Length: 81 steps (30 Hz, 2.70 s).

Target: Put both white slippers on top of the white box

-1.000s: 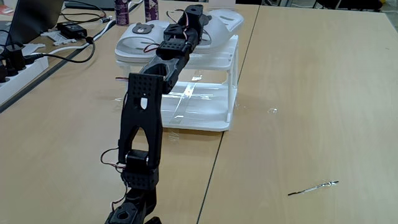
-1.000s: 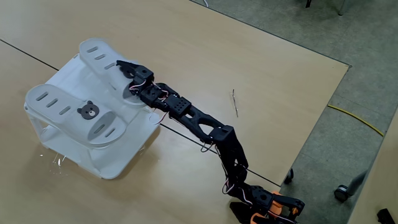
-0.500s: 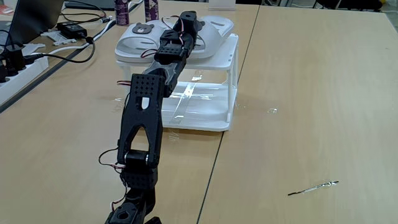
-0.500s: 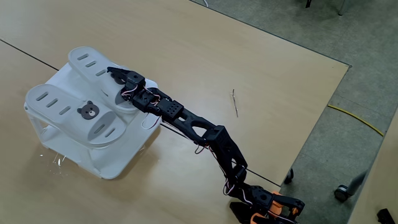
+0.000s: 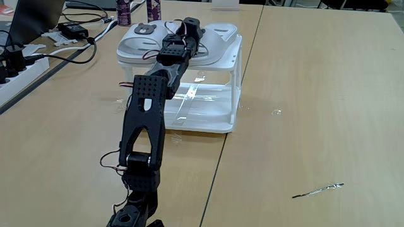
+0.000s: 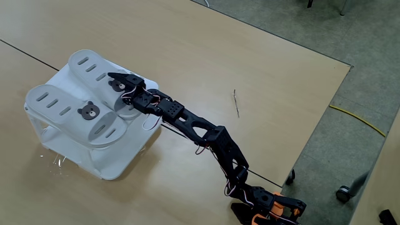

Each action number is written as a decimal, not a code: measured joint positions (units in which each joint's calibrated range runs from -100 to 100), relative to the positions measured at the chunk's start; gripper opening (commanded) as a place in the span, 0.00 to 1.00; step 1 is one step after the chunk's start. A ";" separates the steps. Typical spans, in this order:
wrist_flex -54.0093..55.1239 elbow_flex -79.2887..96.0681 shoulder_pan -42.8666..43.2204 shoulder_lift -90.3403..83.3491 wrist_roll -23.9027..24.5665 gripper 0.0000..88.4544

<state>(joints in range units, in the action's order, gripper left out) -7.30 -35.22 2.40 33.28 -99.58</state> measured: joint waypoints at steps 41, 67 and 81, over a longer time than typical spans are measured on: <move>37.34 53.46 -0.45 -51.96 0.00 0.01; 106.61 134.77 -0.37 -115.55 0.00 0.01; 106.95 134.41 0.82 -132.21 0.00 0.01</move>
<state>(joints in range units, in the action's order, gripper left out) 99.66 99.19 3.22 -98.93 -99.58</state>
